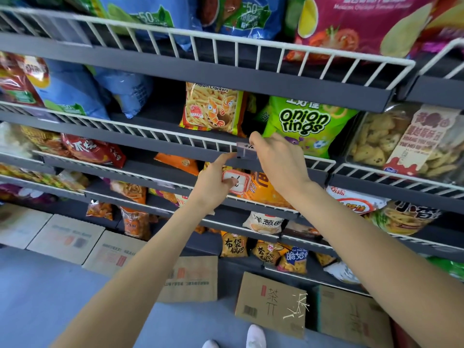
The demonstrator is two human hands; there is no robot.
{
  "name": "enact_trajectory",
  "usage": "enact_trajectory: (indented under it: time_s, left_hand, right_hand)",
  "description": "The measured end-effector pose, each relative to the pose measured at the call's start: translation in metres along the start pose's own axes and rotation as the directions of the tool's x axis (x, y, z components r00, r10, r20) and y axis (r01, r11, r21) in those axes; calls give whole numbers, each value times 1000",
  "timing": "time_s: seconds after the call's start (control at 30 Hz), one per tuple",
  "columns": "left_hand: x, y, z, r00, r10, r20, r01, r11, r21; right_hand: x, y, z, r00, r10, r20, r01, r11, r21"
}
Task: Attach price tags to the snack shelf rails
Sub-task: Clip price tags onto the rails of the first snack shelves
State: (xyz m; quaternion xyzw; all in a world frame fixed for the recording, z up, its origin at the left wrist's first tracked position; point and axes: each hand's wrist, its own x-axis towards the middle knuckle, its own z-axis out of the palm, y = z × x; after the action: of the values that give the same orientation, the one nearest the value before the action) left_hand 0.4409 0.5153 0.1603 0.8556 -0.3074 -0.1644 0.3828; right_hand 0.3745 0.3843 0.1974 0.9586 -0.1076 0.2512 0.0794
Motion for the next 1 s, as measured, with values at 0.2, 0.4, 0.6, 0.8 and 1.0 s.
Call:
enact_trajectory:
  time_s: [0.2,0.4,0.6,0.8,1.0]
  left_hand:
    - [0,-5,-4,1000,15,26,-17,997,75]
    - [3,-8,-4,999,31,26,-33,997,76]
    - [4,-6,-5,999,11,32,-13,998,68]
    - [2,-4,-4,999,9,34,-12,996,86]
    - [3,-2,-3,999,-6,32,3,997,79]
  right_hand:
    - [-3,1,15,999,12,38,-12,1000,7]
    - [-10,-2,17,999,-19,31,20,999,-48]
    - [-16,-5,21,999,3,34,1,996,-94]
    - [-24,-8,25,999,37,-2,-37,989,-147]
    - [-28,-8,30,999,31,-23,-35,979,-203]
